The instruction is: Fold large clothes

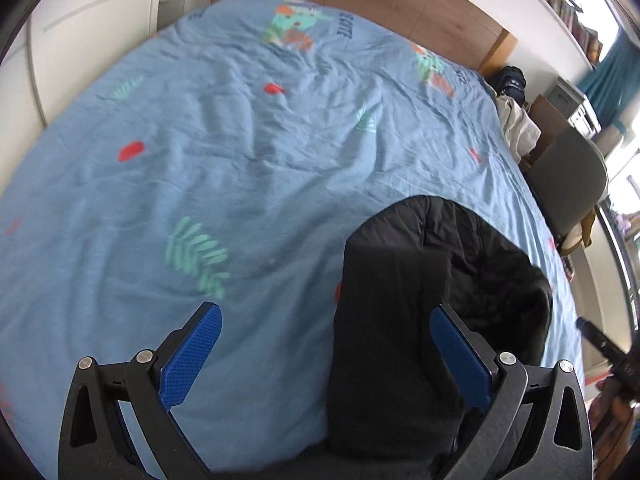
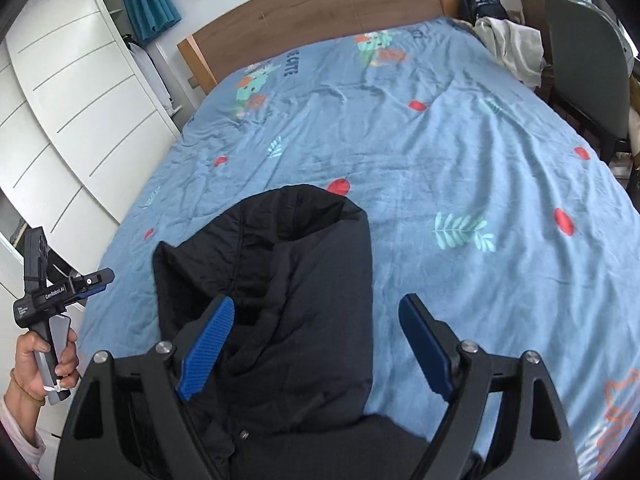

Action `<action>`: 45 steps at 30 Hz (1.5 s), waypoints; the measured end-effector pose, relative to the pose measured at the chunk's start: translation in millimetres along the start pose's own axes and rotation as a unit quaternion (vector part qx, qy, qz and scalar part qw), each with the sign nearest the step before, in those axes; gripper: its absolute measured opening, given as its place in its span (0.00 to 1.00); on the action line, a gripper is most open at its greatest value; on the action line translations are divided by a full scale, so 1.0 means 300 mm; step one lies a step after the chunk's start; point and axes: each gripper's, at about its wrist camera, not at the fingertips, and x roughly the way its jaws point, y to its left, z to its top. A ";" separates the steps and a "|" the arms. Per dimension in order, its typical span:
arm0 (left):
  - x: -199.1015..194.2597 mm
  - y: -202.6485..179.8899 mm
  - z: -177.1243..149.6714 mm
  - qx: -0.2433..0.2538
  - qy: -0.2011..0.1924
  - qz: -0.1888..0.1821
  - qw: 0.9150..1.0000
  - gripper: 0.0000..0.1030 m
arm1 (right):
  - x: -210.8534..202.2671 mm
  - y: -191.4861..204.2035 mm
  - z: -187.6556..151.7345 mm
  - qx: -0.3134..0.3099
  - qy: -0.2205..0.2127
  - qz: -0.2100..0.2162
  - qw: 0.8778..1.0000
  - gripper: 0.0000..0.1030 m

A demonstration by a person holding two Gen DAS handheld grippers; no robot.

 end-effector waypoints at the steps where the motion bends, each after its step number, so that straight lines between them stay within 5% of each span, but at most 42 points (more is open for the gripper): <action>1: 0.027 0.003 0.013 -0.008 0.003 -0.008 1.000 0.99 | 0.031 -0.013 0.013 0.005 0.002 0.003 1.000 0.82; 4: 0.121 0.011 0.048 -0.030 0.012 -0.034 0.999 0.98 | 0.135 -0.062 0.053 0.034 0.006 0.029 0.999 0.82; 11: 0.324 -0.031 0.069 -0.043 0.046 -0.077 0.995 0.76 | 0.337 -0.094 0.098 0.047 0.026 0.055 0.997 0.80; 15: 0.403 -0.050 0.058 -0.050 0.063 -0.082 0.993 0.62 | 0.419 -0.085 0.101 0.041 0.047 0.053 0.997 0.58; 21: 0.432 -0.073 0.025 -0.045 0.078 -0.048 0.995 0.23 | 0.439 -0.066 0.083 0.023 0.062 0.023 0.998 0.20; 34: 0.011 -0.154 -0.044 -0.020 0.014 -0.061 0.998 0.15 | 0.000 0.161 0.077 -0.048 0.039 -0.002 0.998 0.15; 45: -0.327 -0.130 -0.273 -0.004 -0.033 -0.087 0.996 0.15 | -0.340 0.253 -0.140 -0.065 -0.002 0.007 0.998 0.15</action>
